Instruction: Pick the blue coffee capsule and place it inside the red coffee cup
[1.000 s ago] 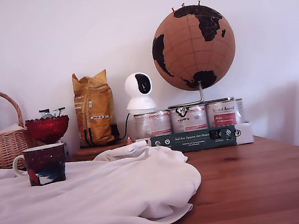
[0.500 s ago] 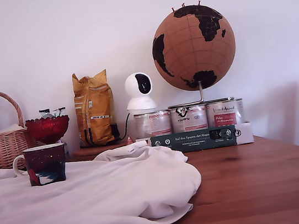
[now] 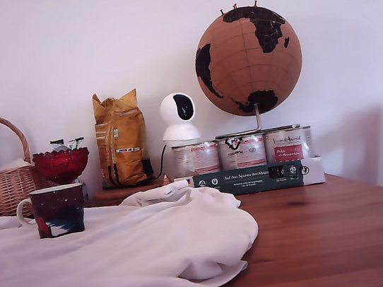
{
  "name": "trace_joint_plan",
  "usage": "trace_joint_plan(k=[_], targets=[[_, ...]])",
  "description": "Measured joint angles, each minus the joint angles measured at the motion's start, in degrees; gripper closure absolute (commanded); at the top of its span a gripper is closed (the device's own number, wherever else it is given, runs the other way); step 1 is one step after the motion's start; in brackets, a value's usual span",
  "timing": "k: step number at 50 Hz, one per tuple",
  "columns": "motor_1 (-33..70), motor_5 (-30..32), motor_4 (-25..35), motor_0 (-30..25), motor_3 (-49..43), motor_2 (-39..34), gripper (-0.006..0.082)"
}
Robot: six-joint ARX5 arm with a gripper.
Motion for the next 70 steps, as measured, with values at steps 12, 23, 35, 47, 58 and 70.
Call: trace_joint_plan(k=[12,23,35,47,58,70], targets=[[11.69,0.15,0.00,1.05,0.44,5.68,0.0139],[17.27,0.52,-0.02,1.81,0.44,9.18,0.0161],[19.82,1.01,1.75,1.81,-0.90,11.43,0.0605],[19.85,1.01,1.92,1.81,0.66,11.54,0.0661],[19.82,-2.67,4.02,1.81,6.75,13.60,0.0661],[19.82,-4.02,4.31,0.76,8.50,19.98,0.0661]])
